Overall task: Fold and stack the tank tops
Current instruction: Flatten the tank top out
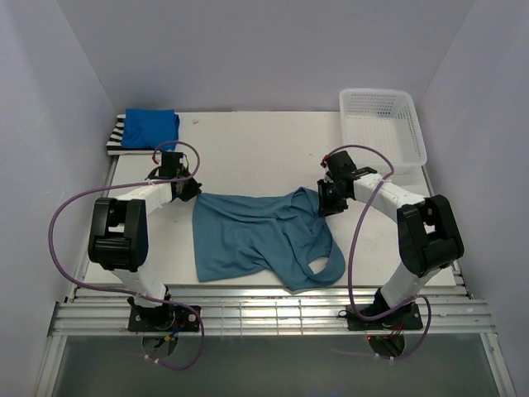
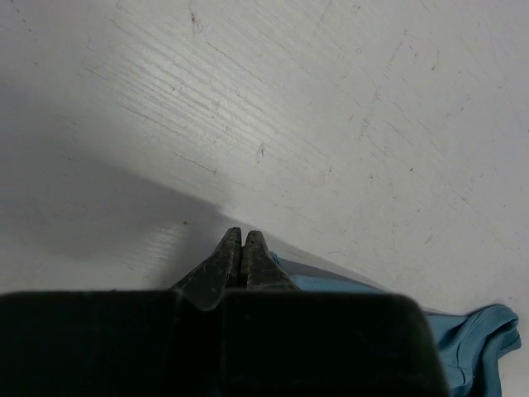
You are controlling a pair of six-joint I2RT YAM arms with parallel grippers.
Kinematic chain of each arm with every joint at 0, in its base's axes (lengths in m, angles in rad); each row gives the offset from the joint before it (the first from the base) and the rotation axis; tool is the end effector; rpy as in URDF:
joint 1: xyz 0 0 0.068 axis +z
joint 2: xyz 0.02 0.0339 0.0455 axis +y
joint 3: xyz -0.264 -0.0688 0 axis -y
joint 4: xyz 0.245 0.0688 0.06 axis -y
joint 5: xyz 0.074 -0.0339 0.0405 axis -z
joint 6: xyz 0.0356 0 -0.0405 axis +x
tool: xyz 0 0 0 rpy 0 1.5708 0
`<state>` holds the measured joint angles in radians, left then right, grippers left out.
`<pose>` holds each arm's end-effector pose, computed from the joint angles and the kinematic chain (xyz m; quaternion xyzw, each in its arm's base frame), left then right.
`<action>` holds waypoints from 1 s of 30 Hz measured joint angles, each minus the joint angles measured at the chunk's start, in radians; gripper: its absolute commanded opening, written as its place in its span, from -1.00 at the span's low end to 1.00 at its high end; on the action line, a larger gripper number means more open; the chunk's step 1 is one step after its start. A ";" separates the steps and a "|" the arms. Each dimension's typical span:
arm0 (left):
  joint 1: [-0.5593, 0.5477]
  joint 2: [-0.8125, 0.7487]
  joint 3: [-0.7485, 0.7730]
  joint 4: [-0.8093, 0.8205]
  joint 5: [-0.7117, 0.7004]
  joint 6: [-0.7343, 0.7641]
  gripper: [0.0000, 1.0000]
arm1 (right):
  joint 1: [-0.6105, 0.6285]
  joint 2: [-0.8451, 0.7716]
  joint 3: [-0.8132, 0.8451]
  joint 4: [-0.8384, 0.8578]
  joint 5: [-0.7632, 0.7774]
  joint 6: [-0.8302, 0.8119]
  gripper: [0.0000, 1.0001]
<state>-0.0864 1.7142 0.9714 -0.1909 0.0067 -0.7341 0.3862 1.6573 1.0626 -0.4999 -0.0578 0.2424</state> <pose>0.3427 -0.0299 0.1652 -0.3012 0.9007 -0.1278 0.2859 0.3045 0.1260 0.1916 -0.0766 0.9684 0.0996 0.2155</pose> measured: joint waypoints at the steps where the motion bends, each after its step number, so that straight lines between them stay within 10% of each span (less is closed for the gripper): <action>1: 0.000 -0.003 0.000 -0.003 0.000 0.001 -1.00 | 0.000 0.011 0.000 0.006 0.005 0.004 -0.58; 11: 0.000 -0.097 0.006 -0.037 0.000 0.006 -1.00 | -0.006 -0.005 0.051 0.056 0.007 -0.010 -0.85; 21: 0.000 -0.521 0.082 -0.150 -0.006 0.016 -1.00 | -0.006 -0.658 0.082 0.039 0.193 -0.008 -0.85; 30: 0.000 -0.880 0.444 -0.254 -0.093 0.069 -1.00 | -0.006 -0.912 0.433 -0.101 0.241 -0.031 -0.85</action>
<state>-0.0864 0.8345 1.4158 -0.4454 -0.0860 -0.6651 0.3798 0.7448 1.4956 -0.6006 0.1829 0.2111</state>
